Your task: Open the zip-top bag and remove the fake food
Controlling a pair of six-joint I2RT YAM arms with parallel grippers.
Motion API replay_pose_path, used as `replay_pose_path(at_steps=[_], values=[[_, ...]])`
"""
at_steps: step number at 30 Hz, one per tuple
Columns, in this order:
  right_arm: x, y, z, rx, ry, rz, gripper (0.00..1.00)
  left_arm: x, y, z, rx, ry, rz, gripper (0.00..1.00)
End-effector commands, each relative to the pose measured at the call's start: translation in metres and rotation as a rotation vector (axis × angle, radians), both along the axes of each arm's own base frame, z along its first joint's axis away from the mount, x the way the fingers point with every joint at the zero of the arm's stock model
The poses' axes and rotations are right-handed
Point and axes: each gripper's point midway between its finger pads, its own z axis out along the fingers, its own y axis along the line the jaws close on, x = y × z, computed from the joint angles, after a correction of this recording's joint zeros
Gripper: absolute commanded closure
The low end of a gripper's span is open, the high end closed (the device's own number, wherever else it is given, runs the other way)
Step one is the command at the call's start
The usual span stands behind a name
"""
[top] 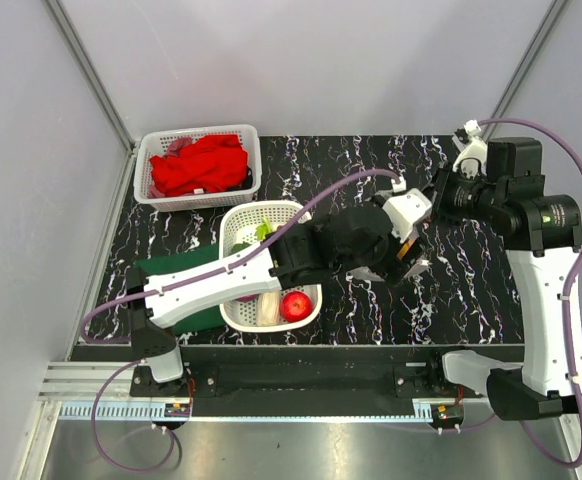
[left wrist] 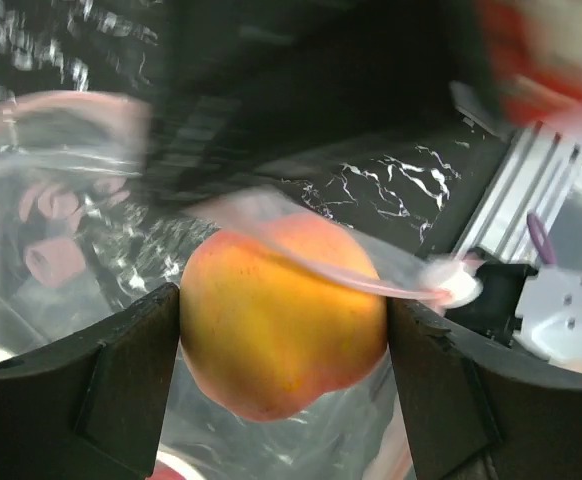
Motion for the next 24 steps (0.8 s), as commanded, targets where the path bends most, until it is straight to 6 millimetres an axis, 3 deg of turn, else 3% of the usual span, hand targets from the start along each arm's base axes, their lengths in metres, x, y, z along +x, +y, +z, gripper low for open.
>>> replay_pose_path(at_steps=[1, 6, 9, 11, 15, 18, 22, 24], values=[[-0.004, -0.001, 0.016, -0.049, -0.082, 0.067, 1.00, 0.004, 0.008, 0.043, -0.025, -0.214, -0.094, 1.00], [-0.010, -0.014, -0.006, -0.122, -0.061, 0.029, 1.00, 0.022, 0.020, 0.062, -0.040, -0.224, 0.048, 1.00], [-0.017, -0.019, -0.016, -0.132, -0.059, -0.002, 1.00, 0.023, 0.021, 0.073, -0.081, -0.187, 0.081, 1.00], [-0.014, -0.031, -0.034, -0.181, -0.030, -0.064, 1.00, 0.019, 0.022, 0.075, -0.119, -0.105, 0.095, 1.00], [-0.004, -0.051, -0.057, -0.247, 0.000, -0.191, 1.00, 0.012, 0.030, 0.100, -0.300, 0.127, 0.081, 1.00], [0.008, -0.060, -0.062, -0.280, 0.010, -0.244, 1.00, -0.002, 0.032, 0.124, -0.420, 0.203, -0.031, 1.00], [0.022, -0.072, -0.064, -0.342, 0.024, -0.293, 1.00, -0.018, 0.057, 0.160, -0.503, 0.142, -0.108, 1.00], [0.028, -0.085, -0.059, -0.401, 0.017, -0.348, 1.00, -0.007, 0.074, 0.150, -0.455, 0.125, -0.018, 1.00]])
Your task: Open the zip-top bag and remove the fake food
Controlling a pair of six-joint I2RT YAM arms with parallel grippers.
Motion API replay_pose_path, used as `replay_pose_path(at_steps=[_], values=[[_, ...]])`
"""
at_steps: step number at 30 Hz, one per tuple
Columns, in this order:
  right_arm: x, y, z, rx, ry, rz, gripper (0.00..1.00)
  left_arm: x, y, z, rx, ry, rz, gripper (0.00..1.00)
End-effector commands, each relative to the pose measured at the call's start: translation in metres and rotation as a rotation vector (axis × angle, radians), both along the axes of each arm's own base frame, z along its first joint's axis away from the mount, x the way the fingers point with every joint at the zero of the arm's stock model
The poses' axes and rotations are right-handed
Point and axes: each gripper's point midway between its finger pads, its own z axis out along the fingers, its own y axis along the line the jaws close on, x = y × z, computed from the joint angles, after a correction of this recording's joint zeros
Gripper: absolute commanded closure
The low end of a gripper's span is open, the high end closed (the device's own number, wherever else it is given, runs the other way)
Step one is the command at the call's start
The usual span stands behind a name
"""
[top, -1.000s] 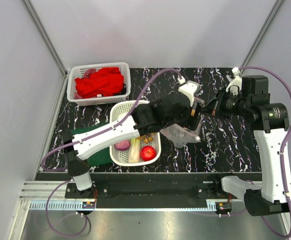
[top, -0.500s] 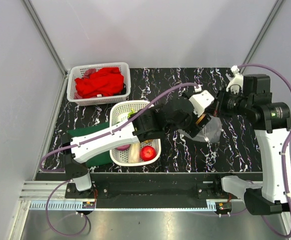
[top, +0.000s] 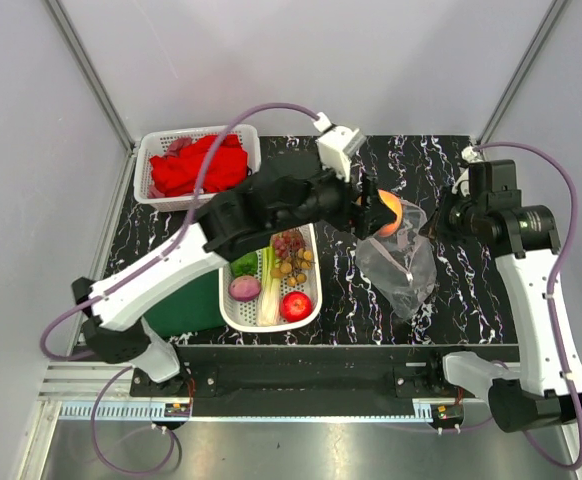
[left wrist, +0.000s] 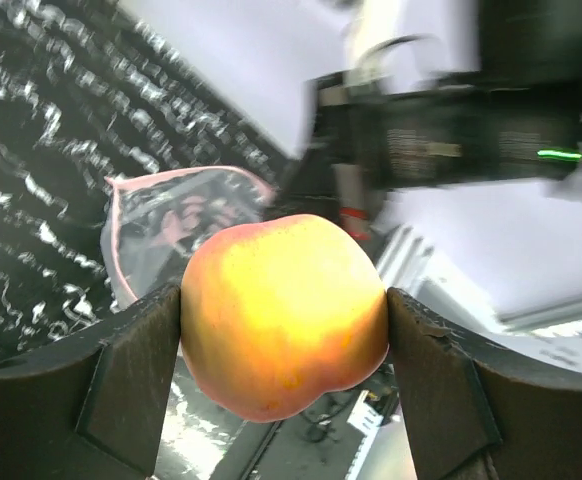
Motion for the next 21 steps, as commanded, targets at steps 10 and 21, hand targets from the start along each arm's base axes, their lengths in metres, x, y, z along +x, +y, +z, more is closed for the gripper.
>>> replay_pose_path(at_steps=[10, 21], values=[[0.029, -0.068, 0.062, -0.308, -0.100, -0.240, 1.00, 0.067, 0.159, -0.112, 0.294, 0.152, 0.528, 1.00], [0.080, -0.084, 0.034, -0.410, -0.046, -0.329, 1.00, 0.152, 0.212, -0.224, 0.529, 0.205, 0.732, 1.00]])
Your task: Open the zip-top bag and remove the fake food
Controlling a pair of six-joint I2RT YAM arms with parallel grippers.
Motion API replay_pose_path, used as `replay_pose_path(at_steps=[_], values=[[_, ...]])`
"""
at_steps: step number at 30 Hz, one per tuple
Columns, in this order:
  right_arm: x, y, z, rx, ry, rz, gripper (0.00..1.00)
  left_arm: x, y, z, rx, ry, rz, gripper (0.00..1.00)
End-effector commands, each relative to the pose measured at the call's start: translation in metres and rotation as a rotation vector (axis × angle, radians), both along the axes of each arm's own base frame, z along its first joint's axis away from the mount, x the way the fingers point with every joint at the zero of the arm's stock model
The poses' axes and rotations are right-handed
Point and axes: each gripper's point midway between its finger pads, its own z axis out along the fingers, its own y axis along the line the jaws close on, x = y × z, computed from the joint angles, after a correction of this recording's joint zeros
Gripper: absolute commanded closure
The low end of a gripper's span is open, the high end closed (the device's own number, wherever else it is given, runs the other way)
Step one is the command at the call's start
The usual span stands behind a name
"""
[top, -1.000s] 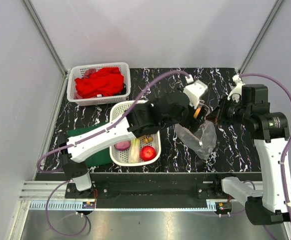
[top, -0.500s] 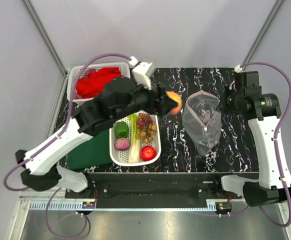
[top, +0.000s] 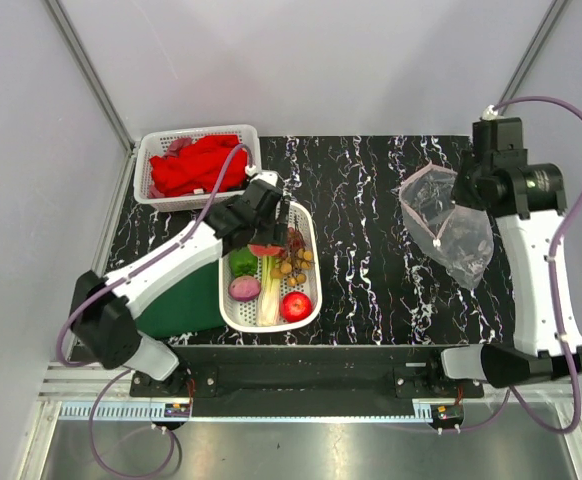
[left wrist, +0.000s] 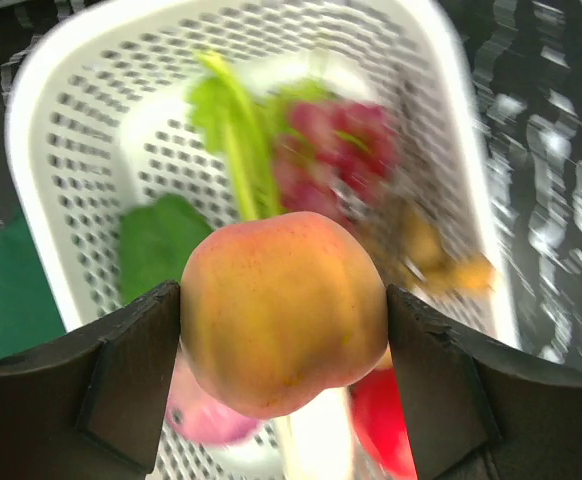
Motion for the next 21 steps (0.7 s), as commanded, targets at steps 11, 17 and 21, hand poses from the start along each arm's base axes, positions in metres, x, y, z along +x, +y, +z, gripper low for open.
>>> replay_pose_path(at_steps=[11, 17, 21], values=[[0.119, 0.044, -0.076, 0.245, 0.050, -0.109, 1.00, 0.096, 0.004, -0.056, 0.033, 0.159, 0.061, 1.00], [0.145, 0.095, -0.079, 0.459, 0.059, 0.026, 0.90, 0.088, 0.011, -0.043, 0.024, 0.153, 0.076, 0.28], [0.142, 0.119, -0.081, 0.551, 0.106, 0.134, 0.66, 0.079, 0.012, -0.013, -0.011, 0.124, 0.058, 0.01]])
